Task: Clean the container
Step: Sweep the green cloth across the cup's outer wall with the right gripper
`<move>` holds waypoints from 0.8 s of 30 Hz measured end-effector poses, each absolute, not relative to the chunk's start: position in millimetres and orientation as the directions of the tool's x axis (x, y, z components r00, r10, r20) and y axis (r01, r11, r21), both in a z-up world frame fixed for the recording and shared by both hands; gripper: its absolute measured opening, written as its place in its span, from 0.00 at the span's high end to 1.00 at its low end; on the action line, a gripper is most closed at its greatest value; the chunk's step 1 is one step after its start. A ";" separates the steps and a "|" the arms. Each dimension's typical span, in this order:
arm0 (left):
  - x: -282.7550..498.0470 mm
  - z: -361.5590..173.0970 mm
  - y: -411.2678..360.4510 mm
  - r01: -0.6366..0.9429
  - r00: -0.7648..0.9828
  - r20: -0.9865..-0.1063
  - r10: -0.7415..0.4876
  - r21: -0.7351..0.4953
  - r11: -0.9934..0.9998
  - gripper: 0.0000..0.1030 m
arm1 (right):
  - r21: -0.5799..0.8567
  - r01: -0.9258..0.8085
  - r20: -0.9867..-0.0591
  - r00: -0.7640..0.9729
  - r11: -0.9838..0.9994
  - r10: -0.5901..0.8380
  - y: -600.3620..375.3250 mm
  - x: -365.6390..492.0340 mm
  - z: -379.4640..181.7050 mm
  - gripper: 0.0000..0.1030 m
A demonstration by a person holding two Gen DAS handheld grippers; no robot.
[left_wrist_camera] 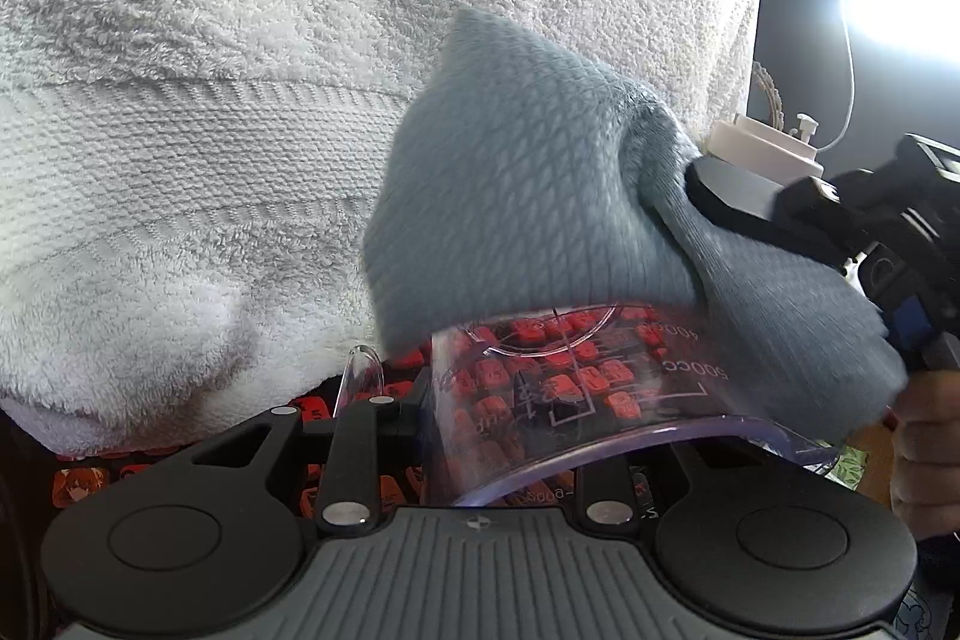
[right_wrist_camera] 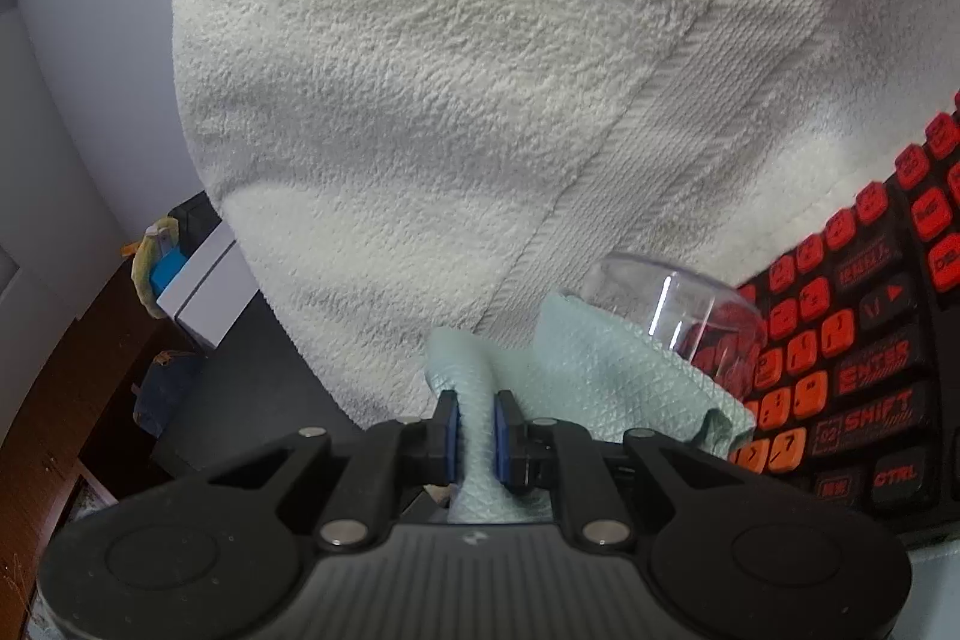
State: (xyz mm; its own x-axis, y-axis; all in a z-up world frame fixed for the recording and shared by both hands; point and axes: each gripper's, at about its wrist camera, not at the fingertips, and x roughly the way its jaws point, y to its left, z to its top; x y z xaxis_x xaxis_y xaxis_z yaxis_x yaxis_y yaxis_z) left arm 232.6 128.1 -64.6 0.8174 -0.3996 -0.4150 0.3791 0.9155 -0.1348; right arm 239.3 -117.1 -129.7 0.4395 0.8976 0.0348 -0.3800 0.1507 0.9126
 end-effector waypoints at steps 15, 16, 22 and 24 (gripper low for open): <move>229.0 -64.6 131.9 0.380 0.816 -0.415 -0.402 -0.138 0.915 0.75 | 0.917 -0.384 0.046 0.366 0.106 0.930 -100.7 235.0 -130.2 0.89; 228.9 -64.7 131.8 0.380 0.816 -0.415 -0.401 -0.138 0.915 0.75 | 0.910 -0.400 0.041 0.357 0.113 0.933 -98.1 233.1 -128.2 0.89; 228.5 -64.2 128.5 0.379 0.818 -0.416 -0.398 -0.130 0.916 0.75 | 0.896 -0.422 0.026 0.360 0.138 0.933 -99.9 233.3 -125.0 0.90; 228.6 -64.2 127.5 0.379 0.818 -0.416 -0.398 -0.130 0.916 0.75 | 0.895 -0.420 0.029 0.387 0.148 0.922 -104.6 235.2 -125.7 0.90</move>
